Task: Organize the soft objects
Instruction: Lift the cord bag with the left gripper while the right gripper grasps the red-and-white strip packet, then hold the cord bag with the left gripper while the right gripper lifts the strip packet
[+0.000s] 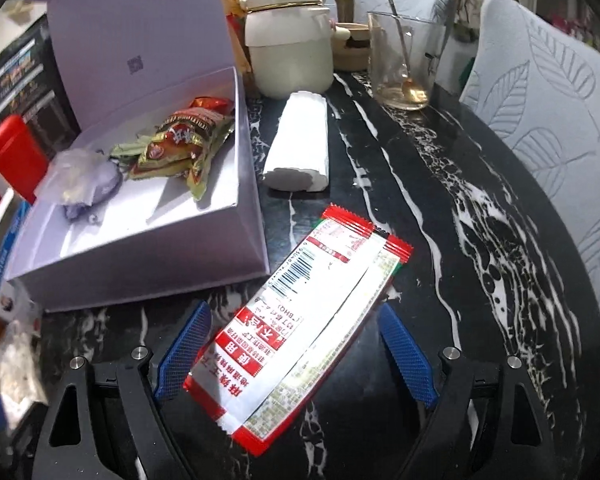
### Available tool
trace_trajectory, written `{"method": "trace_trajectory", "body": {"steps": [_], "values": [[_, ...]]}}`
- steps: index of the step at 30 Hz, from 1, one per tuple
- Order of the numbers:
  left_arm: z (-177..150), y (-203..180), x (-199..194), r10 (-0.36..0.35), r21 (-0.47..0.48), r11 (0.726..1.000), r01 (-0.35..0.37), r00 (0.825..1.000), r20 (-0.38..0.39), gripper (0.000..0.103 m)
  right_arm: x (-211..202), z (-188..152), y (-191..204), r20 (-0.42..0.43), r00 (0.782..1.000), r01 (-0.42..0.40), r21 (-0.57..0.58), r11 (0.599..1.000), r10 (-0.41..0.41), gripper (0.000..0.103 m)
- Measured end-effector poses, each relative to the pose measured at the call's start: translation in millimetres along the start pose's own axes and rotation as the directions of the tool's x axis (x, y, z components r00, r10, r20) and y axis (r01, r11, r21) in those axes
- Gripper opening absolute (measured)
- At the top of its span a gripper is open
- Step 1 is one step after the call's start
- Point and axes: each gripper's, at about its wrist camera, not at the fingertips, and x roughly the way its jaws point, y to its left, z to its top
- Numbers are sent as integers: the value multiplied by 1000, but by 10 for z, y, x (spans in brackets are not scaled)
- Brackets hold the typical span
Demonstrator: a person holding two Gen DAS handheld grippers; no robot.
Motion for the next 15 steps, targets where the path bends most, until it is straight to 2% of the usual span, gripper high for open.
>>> {"method": "trace_trajectory", "body": {"steps": [2,3,5,9,15], "values": [[-13,10,-16,0,-1,1000,0,1000,0,55,-2,-13,44,23,999,43,-38,998,-42,66],[-22,10,-27,2,1,1000,-2,1000,2,55,-19,-19,40,20,999,37,-41,998,-37,59],[-46,4,-54,-1,3,1000,1,1000,2,55,-56,-39,20,11,1000,8,-45,999,-8,54],[-100,-16,-114,-15,5,1000,15,1000,2,55,-142,-130,-36,-6,999,-45,-47,998,45,49],[-223,-51,-211,-34,2,999,34,999,-8,55,-323,-368,-76,-29,994,-111,-72,991,109,46]]}}
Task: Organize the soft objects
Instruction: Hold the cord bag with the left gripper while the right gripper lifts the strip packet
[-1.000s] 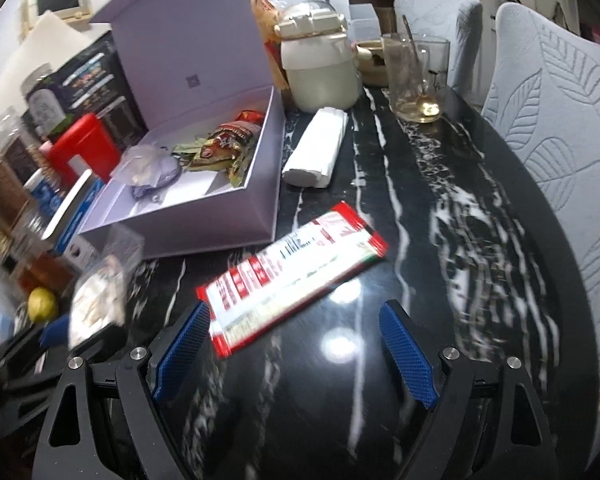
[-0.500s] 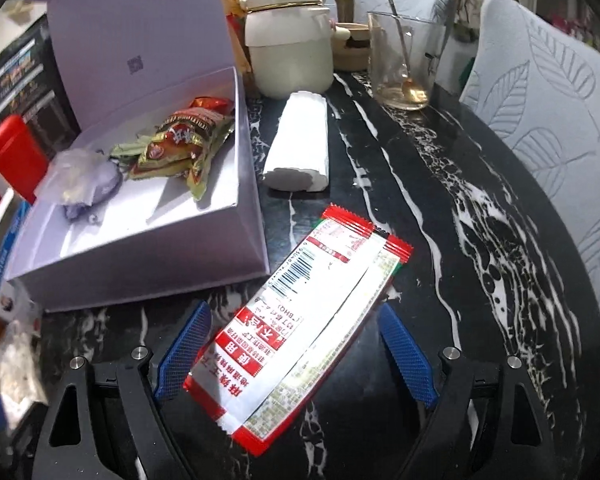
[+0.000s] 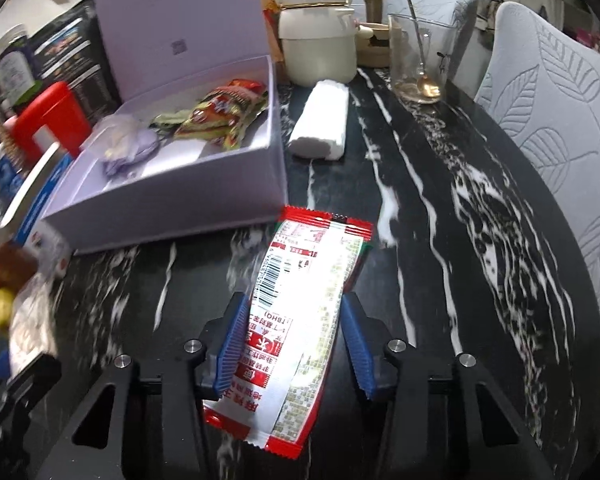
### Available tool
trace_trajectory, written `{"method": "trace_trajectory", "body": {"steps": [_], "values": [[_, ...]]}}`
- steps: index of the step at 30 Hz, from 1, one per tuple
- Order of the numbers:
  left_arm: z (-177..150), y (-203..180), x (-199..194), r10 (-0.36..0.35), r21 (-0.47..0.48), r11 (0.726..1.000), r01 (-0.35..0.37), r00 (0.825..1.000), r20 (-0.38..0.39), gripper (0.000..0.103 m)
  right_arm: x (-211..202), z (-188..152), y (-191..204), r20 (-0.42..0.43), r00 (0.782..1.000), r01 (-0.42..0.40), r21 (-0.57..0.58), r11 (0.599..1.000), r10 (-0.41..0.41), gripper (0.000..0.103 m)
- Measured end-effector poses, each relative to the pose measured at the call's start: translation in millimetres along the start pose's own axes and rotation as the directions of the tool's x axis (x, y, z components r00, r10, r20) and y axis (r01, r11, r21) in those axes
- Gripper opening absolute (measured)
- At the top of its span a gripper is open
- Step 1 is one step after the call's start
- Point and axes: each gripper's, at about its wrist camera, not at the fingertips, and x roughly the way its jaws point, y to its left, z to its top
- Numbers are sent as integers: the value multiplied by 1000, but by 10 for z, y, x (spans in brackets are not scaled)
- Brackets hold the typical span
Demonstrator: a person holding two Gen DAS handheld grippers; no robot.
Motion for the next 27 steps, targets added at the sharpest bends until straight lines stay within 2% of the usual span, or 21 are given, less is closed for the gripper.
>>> {"method": "trace_trajectory", "body": {"steps": [9,17,19,21,24,27], "values": [[-239,-43,-172,-17,12,1000,17,1000,-20,55,-358,-499,-70,-42,995,-91,-76,993,88,45],[-466,-70,-309,-42,21,999,43,998,-39,55,-682,-912,-85,-51,996,-86,-141,986,79,45],[-489,-64,-337,-48,15,999,49,998,-39,55,-709,-956,-116,-48,994,-102,-103,989,98,50],[-521,-60,-372,-45,19,999,46,998,-33,55,-708,-982,-124,-45,991,-125,-53,991,122,77],[-542,-34,-418,-42,16,999,42,999,-24,55,-715,-983,-62,-13,988,-151,-12,988,151,78],[-551,11,-454,-36,8,999,36,999,-14,55,-663,-940,25,-19,992,-121,-2,993,121,78]]}}
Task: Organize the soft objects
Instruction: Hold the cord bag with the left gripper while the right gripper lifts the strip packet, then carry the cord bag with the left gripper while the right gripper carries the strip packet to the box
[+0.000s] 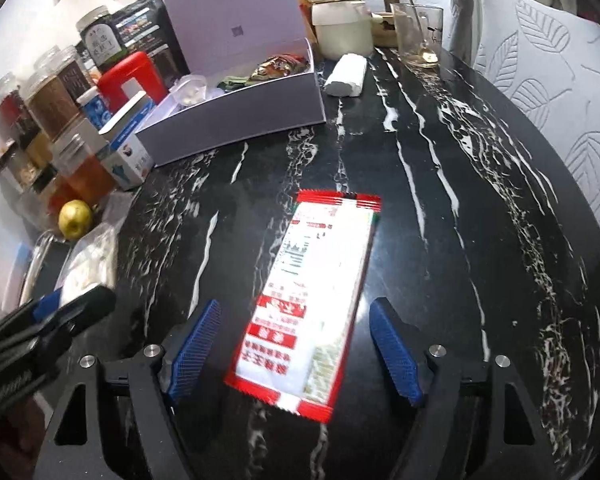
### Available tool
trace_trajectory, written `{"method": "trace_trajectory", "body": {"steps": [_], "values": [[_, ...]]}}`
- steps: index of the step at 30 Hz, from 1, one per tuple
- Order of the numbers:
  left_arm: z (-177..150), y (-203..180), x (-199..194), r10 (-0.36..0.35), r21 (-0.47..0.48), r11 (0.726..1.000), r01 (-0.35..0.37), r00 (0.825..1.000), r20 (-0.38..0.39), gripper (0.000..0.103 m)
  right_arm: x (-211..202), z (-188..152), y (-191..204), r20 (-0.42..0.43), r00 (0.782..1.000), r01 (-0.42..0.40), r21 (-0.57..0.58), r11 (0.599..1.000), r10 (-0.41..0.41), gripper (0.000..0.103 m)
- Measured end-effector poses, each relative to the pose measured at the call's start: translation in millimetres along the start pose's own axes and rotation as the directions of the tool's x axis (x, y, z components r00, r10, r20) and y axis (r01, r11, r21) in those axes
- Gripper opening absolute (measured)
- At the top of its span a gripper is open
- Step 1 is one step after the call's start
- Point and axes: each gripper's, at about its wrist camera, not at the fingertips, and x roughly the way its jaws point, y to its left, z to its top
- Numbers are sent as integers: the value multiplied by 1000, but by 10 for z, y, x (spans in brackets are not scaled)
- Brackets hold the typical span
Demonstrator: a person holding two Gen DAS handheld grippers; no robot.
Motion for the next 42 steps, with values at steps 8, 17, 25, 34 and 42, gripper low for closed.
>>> {"method": "trace_trajectory", "body": {"steps": [8,17,25,34,42], "values": [[16,99,12,20,-21,1000,-20,1000,1,55,156,73,179,-17,992,127,-72,989,-128,78],[18,95,84,12,-13,1000,-12,1000,-19,55,144,-31,245,49,987,160,-159,974,-154,50],[14,75,50,14,-4,1000,-14,1000,-13,55,49,-68,153,50,996,82,-127,989,-76,44],[-10,-25,-38,4,19,1000,-4,1000,0,55,-173,-162,78,64,998,-1,-88,996,7,44],[59,-194,-231,-22,49,999,20,999,45,55,-562,-183,26,130,989,-58,-75,996,67,44]]}}
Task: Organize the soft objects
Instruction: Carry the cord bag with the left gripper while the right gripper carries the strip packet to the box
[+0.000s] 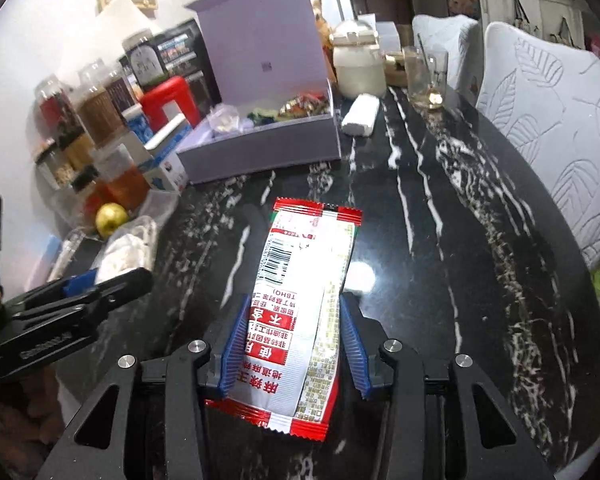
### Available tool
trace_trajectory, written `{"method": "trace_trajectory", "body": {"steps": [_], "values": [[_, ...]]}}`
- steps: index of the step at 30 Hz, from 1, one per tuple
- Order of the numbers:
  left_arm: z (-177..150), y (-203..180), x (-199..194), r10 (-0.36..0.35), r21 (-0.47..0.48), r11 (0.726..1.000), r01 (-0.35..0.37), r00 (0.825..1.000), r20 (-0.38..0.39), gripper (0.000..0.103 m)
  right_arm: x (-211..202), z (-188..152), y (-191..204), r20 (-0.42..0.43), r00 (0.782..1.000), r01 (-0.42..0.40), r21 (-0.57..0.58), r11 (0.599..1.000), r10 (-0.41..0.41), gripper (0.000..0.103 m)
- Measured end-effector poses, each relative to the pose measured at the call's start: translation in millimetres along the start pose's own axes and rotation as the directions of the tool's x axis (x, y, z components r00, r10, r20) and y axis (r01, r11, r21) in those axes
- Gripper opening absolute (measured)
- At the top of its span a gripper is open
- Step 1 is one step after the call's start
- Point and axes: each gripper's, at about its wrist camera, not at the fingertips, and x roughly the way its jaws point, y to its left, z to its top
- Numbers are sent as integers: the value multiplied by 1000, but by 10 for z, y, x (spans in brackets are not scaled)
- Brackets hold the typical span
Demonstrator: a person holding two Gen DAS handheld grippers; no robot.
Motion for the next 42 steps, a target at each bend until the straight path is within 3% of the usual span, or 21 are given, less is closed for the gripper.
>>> {"method": "trace_trajectory", "body": {"steps": [10,22,36,42], "values": [[308,-217,-333,-49,48,998,44,993,108,55,-495,195,73,117,989,-87,-3,996,87,44],[880,-351,-601,-79,98,994,55,960,268,55,-732,747,188,257,957,-109,-96,989,130,44],[1590,-208,-447,-51,110,994,10,923,381,55,-557,1551,354,355,919,-92,-231,969,172,44],[1884,-135,-208,-34,99,995,-5,920,390,55,-331,1847,374,368,912,-91,-252,963,182,44]]}}
